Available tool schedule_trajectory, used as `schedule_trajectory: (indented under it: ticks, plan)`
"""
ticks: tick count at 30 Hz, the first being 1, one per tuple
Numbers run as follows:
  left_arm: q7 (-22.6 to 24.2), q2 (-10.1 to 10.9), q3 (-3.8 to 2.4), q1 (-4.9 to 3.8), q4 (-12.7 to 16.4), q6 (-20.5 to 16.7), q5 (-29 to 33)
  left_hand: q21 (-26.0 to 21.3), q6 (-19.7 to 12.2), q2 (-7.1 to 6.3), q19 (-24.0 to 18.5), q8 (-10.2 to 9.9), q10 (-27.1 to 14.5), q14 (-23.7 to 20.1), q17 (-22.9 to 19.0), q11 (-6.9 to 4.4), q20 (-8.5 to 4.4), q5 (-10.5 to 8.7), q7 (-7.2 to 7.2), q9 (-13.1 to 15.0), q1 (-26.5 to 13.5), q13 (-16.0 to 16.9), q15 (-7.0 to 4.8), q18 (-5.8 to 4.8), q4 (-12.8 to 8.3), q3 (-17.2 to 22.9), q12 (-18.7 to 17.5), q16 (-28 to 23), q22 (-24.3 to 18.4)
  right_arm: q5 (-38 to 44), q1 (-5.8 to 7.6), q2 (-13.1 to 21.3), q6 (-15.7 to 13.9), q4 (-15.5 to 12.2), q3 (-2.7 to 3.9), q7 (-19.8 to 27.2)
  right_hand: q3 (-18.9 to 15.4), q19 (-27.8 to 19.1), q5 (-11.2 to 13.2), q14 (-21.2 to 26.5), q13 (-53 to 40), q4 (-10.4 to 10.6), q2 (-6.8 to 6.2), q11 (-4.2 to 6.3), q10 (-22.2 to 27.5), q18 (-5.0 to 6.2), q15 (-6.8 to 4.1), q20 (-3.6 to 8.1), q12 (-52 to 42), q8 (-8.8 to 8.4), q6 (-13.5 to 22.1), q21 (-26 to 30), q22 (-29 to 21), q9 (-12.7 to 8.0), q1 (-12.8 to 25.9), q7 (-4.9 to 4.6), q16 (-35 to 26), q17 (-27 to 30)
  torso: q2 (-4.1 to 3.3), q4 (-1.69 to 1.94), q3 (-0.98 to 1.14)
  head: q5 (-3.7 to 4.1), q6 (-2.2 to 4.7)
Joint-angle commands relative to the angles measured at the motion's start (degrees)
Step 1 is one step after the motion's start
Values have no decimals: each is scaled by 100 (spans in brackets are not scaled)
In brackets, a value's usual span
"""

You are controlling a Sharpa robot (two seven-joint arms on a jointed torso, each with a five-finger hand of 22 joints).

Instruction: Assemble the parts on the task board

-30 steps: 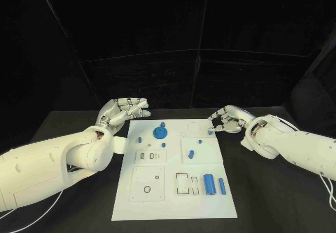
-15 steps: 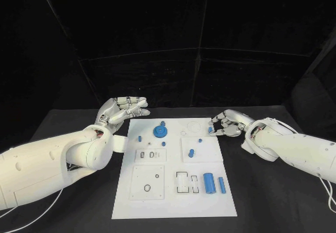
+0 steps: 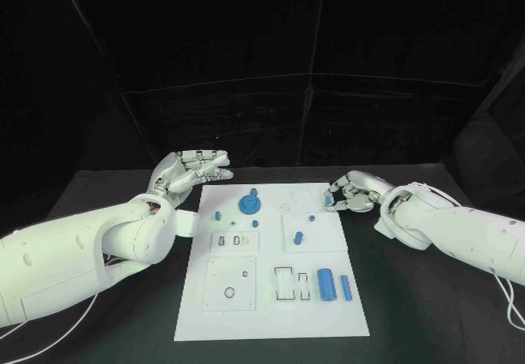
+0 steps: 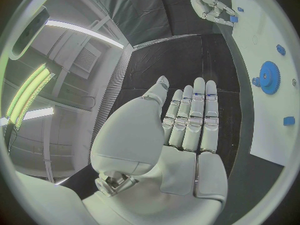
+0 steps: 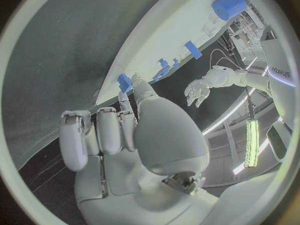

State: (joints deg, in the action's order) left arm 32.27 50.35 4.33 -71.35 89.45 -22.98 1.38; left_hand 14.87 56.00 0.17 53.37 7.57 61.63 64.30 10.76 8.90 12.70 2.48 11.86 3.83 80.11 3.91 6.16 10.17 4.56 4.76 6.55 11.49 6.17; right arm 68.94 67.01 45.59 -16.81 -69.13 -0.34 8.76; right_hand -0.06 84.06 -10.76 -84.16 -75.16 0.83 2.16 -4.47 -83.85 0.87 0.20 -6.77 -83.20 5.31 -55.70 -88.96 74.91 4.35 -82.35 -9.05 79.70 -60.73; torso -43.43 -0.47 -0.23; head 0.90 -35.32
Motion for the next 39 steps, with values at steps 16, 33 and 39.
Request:
schedule_trajectory:
  ticks: [16,33,39]
  plan:
    - [10,0,-3,-5,-4,65,-32,-33,37,15,32,-39,30,2,9,-1,22,27,9,-5,35,-7,22,32,-49,-6,-35,-43,-9,135,6,-30,174,35,2,-88,44,378,37,-111,-738,-11,58,54,-111,-20,-53,50,18,38,-97,16,1252,5,10,9,-25,-9,3,2,3,6,-29]
    - [13,2,-3,-5,-3,61,-32,-35,38,22,32,-42,30,2,11,-1,22,28,9,-5,41,-8,22,32,-55,0,-40,-46,-10,57,6,-35,-333,-16,2,-133,371,404,36,-121,-812,-86,332,200,-175,-28,-172,153,-43,194,-506,3,1282,39,-5,178,-21,-29,5,4,3,15,-56]
    - [12,13,-3,-5,6,59,-32,-35,38,22,32,-42,30,2,11,-1,22,28,9,-5,41,-8,22,32,-55,0,-40,-46,-10,-34,6,7,-661,-156,3,-225,501,408,-7,-125,-824,-116,403,221,-187,-29,-195,184,-50,192,-526,1,1286,40,1,196,-22,-33,10,2,0,8,-56]
